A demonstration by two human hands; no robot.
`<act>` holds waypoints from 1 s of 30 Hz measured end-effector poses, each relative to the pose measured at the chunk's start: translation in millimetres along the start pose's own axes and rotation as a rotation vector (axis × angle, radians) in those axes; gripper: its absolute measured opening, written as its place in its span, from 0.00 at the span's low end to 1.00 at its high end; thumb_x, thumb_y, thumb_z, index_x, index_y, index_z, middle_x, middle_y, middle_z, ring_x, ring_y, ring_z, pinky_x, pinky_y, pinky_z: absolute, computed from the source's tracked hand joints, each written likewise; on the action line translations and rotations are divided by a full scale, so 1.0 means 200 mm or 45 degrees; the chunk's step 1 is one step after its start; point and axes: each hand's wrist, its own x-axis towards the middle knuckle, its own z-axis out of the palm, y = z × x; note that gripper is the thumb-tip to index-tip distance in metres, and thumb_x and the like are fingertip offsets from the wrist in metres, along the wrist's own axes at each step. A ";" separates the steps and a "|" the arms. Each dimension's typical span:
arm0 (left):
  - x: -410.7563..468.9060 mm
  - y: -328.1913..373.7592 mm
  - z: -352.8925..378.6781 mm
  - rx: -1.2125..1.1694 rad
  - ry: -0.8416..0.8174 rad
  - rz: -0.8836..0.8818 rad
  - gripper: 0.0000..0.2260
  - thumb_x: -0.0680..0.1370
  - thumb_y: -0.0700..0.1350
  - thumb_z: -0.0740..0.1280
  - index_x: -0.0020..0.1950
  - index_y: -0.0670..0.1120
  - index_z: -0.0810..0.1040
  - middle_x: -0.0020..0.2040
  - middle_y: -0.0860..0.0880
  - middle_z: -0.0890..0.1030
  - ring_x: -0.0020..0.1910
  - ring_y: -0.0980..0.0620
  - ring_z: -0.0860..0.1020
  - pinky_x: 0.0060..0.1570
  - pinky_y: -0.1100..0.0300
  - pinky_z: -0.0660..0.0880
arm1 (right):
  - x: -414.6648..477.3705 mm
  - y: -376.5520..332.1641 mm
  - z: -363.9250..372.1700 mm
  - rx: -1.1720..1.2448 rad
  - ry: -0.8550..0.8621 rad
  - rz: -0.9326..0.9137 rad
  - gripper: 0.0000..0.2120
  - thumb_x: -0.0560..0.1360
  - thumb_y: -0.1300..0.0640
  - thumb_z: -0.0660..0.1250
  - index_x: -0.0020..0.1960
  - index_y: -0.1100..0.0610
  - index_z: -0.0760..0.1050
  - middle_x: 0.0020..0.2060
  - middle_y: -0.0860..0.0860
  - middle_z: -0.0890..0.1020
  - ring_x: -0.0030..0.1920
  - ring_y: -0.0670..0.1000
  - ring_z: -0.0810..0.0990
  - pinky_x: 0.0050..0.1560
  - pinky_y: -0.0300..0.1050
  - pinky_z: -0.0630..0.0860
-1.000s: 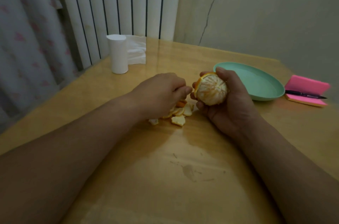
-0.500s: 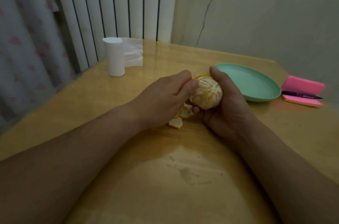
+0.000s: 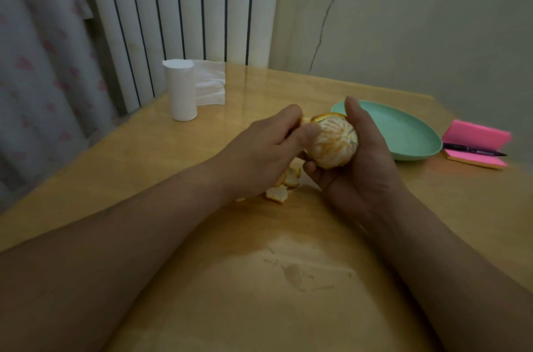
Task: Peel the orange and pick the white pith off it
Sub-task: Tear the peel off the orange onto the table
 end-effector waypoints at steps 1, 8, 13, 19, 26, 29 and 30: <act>0.00 -0.01 0.00 0.029 0.039 0.024 0.14 0.88 0.55 0.59 0.51 0.46 0.73 0.40 0.52 0.79 0.38 0.57 0.75 0.37 0.56 0.73 | 0.00 0.00 0.00 -0.020 -0.039 0.017 0.30 0.75 0.31 0.67 0.59 0.57 0.79 0.47 0.55 0.85 0.46 0.53 0.86 0.34 0.43 0.81; 0.00 0.00 -0.01 -0.053 0.229 -0.013 0.15 0.89 0.48 0.60 0.48 0.40 0.75 0.36 0.50 0.78 0.34 0.54 0.74 0.37 0.55 0.73 | 0.00 0.00 0.00 -0.171 -0.139 0.035 0.23 0.77 0.39 0.67 0.57 0.58 0.78 0.43 0.57 0.82 0.35 0.53 0.79 0.29 0.40 0.75; 0.03 0.03 -0.02 -1.102 0.181 -0.447 0.15 0.89 0.47 0.59 0.46 0.42 0.75 0.34 0.49 0.73 0.31 0.53 0.71 0.37 0.58 0.69 | -0.01 -0.02 -0.04 0.013 -0.245 -0.051 0.22 0.75 0.39 0.66 0.54 0.58 0.78 0.45 0.56 0.82 0.38 0.52 0.79 0.32 0.40 0.75; 0.00 0.02 -0.15 -0.017 -0.143 -0.379 0.19 0.89 0.54 0.57 0.43 0.47 0.76 0.36 0.49 0.76 0.33 0.52 0.72 0.36 0.58 0.72 | 0.00 -0.06 -0.05 -0.230 -0.187 0.053 0.28 0.74 0.30 0.64 0.49 0.57 0.81 0.43 0.58 0.82 0.35 0.54 0.77 0.29 0.41 0.71; 0.01 -0.01 -0.15 0.426 -0.317 -0.274 0.05 0.87 0.53 0.63 0.54 0.56 0.77 0.48 0.55 0.80 0.45 0.55 0.79 0.40 0.58 0.75 | 0.01 -0.01 -0.03 -0.585 -0.092 0.087 0.30 0.76 0.31 0.63 0.58 0.58 0.76 0.40 0.57 0.83 0.36 0.54 0.82 0.31 0.44 0.68; 0.01 -0.02 -0.15 0.455 -0.290 -0.178 0.06 0.87 0.51 0.64 0.55 0.59 0.80 0.49 0.56 0.81 0.47 0.57 0.79 0.46 0.56 0.76 | 0.00 -0.01 -0.02 -0.658 -0.016 0.088 0.29 0.80 0.30 0.59 0.50 0.57 0.79 0.37 0.56 0.83 0.34 0.53 0.82 0.32 0.45 0.66; 0.01 -0.03 -0.15 0.480 -0.288 -0.163 0.07 0.87 0.51 0.63 0.56 0.58 0.82 0.49 0.56 0.80 0.49 0.56 0.78 0.49 0.55 0.76 | 0.01 -0.01 -0.02 -0.655 0.012 0.088 0.30 0.81 0.31 0.58 0.48 0.57 0.80 0.36 0.57 0.83 0.33 0.54 0.82 0.31 0.44 0.66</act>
